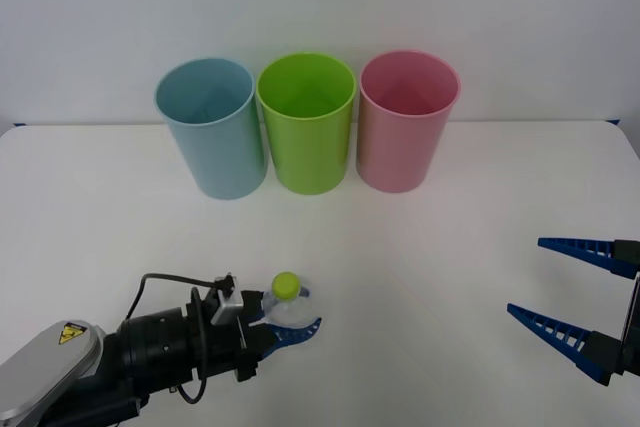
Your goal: Put cans in the blue bin and PET bottles in the pink bin and trash in the green bin.
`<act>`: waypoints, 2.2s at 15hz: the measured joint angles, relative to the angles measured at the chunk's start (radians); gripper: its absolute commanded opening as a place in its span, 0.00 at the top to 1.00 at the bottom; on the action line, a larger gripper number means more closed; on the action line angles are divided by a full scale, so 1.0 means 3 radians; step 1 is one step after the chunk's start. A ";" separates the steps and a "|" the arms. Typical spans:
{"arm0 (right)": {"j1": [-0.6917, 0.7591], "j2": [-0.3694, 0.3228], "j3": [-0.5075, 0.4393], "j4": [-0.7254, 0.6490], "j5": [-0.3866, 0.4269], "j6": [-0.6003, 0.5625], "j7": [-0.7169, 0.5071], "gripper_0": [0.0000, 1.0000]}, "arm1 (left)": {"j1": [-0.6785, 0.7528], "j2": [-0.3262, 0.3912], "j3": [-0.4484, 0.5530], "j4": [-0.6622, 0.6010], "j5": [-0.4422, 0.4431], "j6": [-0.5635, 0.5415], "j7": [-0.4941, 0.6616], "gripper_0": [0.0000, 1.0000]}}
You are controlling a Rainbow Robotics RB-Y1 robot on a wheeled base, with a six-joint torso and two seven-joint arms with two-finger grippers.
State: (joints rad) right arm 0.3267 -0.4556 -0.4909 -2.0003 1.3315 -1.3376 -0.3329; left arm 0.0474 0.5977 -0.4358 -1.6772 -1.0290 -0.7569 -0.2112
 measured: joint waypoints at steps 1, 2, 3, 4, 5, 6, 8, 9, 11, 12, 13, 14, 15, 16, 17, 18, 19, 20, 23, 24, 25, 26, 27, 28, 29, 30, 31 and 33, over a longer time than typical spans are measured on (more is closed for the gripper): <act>0.0000 0.0000 0.0000 0.0000 0.0000 0.0000 0.0000 0.00 | 0.0042 0.0053 0.0000 -0.0160 -0.0055 0.0130 0.0115 1.00; 0.0000 0.0000 0.0000 0.0000 0.0000 0.0000 0.0000 0.00 | 0.0032 0.0094 0.0000 -0.0291 -0.0118 0.0229 0.0286 1.00; 0.0000 0.0000 0.0000 0.0000 0.0000 0.0000 0.0000 0.00 | -0.0022 0.0107 0.0000 -0.0353 -0.0159 0.0303 0.0409 1.00; 0.0000 0.0000 0.0000 0.0000 0.0000 0.0000 0.0000 0.00 | -0.0116 0.0108 0.0002 -0.0367 -0.0185 0.0346 0.0514 1.00; 0.0000 0.0000 0.0000 0.0000 0.0000 0.0000 0.0000 0.00 | -0.0237 0.0114 0.0003 -0.0373 -0.0198 0.0373 0.0637 1.00; 0.0000 0.0000 0.0000 0.0000 0.0000 0.0000 0.0000 0.00 | -0.0336 0.0127 0.0001 -0.0379 -0.0197 0.0399 0.0749 1.00; 0.0000 0.0000 0.0000 0.0000 0.0000 0.0000 0.0000 0.00 | -0.0526 0.0171 -0.0006 -0.0455 -0.0199 0.0532 0.1018 1.00; 0.0000 0.0000 0.0000 0.0000 0.0000 0.0000 0.0000 0.00 | -0.0608 0.0225 -0.0032 -0.0519 -0.0200 0.0636 0.1161 1.00; 0.0000 0.0000 0.0000 0.0000 0.0000 0.0000 0.0000 0.00 | -0.0784 0.0420 -0.0162 -0.0693 -0.0159 0.0917 0.1496 1.00; 0.0000 0.0000 0.0000 0.0000 0.0000 0.0000 0.0000 0.00 | -0.0871 0.0553 -0.0197 -0.0812 -0.0117 0.1045 0.1664 1.00; 0.0000 0.0000 0.0000 0.0000 0.0000 0.0000 0.0000 0.00 | -0.0968 0.0687 -0.0212 -0.0926 -0.0085 0.1141 0.1830 1.00; 0.0000 0.0000 0.0000 0.0000 0.0000 0.0000 0.0000 0.00 | -0.1060 0.0812 -0.0216 -0.1009 -0.0041 0.1183 0.1993 1.00; 0.0000 0.0000 0.0000 0.0000 0.0000 0.0000 0.0000 0.00 | -0.1156 0.0949 -0.0218 -0.1081 0.0011 0.1240 0.2122 1.00; 0.0000 0.0000 0.0000 0.0000 0.0000 0.0000 0.0000 0.00 | -0.1247 0.1057 -0.0216 -0.1137 0.0035 0.1334 0.2190 1.00; 0.0000 0.0000 0.0000 0.0000 0.0000 0.0000 0.0000 0.00 | -0.1341 0.1104 -0.0222 -0.1153 0.0048 0.1399 0.2225 1.00; 0.0000 0.0000 0.0000 0.0000 0.0000 0.0000 0.0000 0.00 | -0.1481 0.1119 -0.0249 -0.1126 0.0090 0.1419 0.2285 1.00; 0.0000 0.0000 0.0000 0.0000 0.0000 0.0000 0.0000 0.00 | -0.1672 0.1123 -0.0322 -0.1079 0.0125 0.1463 0.2382 1.00; 0.0000 0.0000 0.0000 0.0000 0.0000 0.0000 0.0000 0.00 | -0.1905 0.1128 -0.0449 -0.0997 0.0128 0.1546 0.2460 1.00; 0.0000 0.0000 0.0000 0.0000 0.0000 0.0000 0.0000 0.00 | -0.2861 0.1066 -0.1111 -0.0476 0.0363 0.1908 0.2490 1.00; 0.0000 0.0000 0.0000 0.0000 0.0000 0.0000 0.0000 0.00 | -0.3193 0.1003 -0.1308 -0.0235 0.0466 0.1952 0.2494 1.00; 0.0000 0.0000 0.0000 0.0000 0.0000 0.0000 0.0000 0.00 | -0.3428 0.0917 -0.1442 -0.0019 0.0553 0.1984 0.2488 1.00; 0.0000 0.0000 0.0000 0.0000 0.0000 0.0000 0.0000 0.00 | -0.3596 0.0799 -0.1526 0.0185 0.0612 0.2035 0.2486 1.00; 0.0000 0.0000 0.0000 0.0000 0.0000 0.0000 0.0000 0.00 | -0.3723 0.0657 -0.1562 0.0391 0.0641 0.2078 0.2485 1.00; 0.0000 0.0000 0.0000 0.0000 0.0000 0.0000 0.0000 0.00 | -0.3819 0.0521 -0.1568 0.0590 0.0636 0.2088 0.2471 1.00; 0.0000 0.0000 0.0000 0.0000 0.0000 0.0000 0.0000 0.00 | -0.3917 0.0376 -0.1569 0.0799 0.0619 0.2089 0.2451 1.00; 0.0000 0.0000 0.0000 0.0000 0.0000 0.0000 0.0000 0.00 | -0.3998 0.0250 -0.1570 0.1002 0.0605 0.2089 0.2438 1.00; 0.0000 0.0000 0.0000 0.0000 0.0000 0.0000 0.0000 0.00 | -0.4085 0.0121 -0.1570 0.1202 0.0585 0.2089 0.2426 1.00; 0.0000 0.0000 0.0000 0.0000 0.0000 0.0000 0.0000 0.00 | -0.4223 -0.0098 -0.1573 0.1556 0.0483 0.2091 0.2412 1.00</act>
State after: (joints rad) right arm 0.3267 -0.4556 -0.4909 -2.0004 1.3315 -1.3376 -0.3329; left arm -1.2197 0.5683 -0.9076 -1.2105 -0.8841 -0.1297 0.5125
